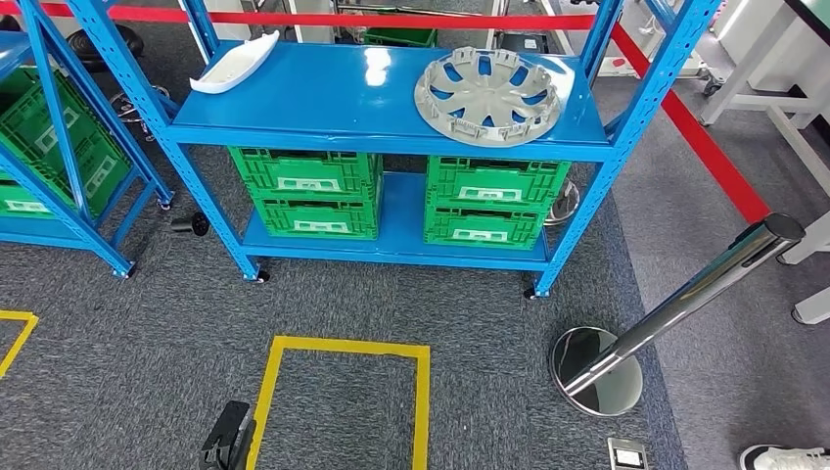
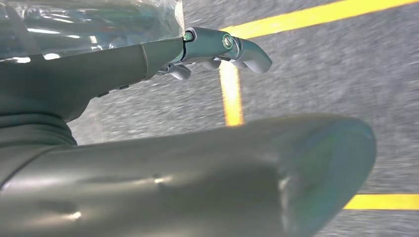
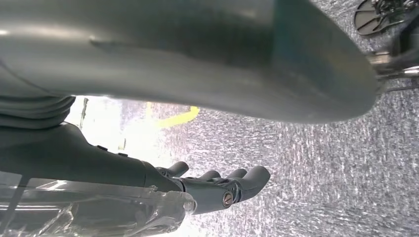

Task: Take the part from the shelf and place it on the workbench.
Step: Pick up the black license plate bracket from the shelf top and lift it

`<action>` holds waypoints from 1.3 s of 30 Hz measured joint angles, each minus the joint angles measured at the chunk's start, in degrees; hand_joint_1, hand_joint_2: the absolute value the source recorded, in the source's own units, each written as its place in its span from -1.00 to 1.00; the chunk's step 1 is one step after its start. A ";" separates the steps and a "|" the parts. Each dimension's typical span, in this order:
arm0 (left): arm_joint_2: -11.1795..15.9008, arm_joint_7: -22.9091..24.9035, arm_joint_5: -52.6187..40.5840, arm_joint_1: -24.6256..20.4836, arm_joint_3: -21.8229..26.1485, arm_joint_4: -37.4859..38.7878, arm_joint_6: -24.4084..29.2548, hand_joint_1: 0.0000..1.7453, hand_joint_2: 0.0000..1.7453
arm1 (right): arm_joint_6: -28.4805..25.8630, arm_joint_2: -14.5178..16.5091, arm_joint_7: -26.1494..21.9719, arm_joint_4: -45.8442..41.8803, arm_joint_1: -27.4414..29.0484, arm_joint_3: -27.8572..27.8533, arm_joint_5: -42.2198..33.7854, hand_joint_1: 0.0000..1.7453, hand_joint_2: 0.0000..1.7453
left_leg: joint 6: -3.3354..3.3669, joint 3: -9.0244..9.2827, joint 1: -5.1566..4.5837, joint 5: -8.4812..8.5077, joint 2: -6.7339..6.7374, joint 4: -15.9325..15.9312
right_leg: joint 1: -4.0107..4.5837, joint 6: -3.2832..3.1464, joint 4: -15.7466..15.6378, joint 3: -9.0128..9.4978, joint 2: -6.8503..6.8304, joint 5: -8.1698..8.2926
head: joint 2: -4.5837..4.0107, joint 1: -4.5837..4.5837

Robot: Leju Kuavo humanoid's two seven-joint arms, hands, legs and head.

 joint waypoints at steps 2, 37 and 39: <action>-0.05 0.09 0.00 1.42 -0.01 -0.04 -0.02 -1.00 -1.00 | 0.01 -0.02 -0.12 0.17 -1.53 -0.01 0.00 -1.00 -1.00 | -0.29 0.87 -0.13 -0.94 0.25 -0.09 | 0.35 -0.93 -7.48 2.75 -0.18 4.48 | 0.00 0.02; -0.14 0.23 0.00 4.38 -0.02 1.10 -0.04 -1.00 -1.00 | 0.01 0.04 -0.28 -0.90 -4.90 -0.02 0.00 -1.00 -1.00 | -0.99 1.36 0.37 -1.54 0.88 -0.39 | 0.47 -0.74 -10.79 4.28 -0.34 5.33 | -0.01 0.18; -0.26 0.38 0.01 8.24 -0.02 3.28 -0.05 -1.00 -1.00 | 0.00 0.09 -0.39 -3.25 -8.77 -0.01 0.00 -1.00 -1.00 | -1.62 1.78 0.48 -1.93 1.10 -0.75 | 0.56 -1.31 -12.27 5.08 -0.29 5.20 | -0.01 0.22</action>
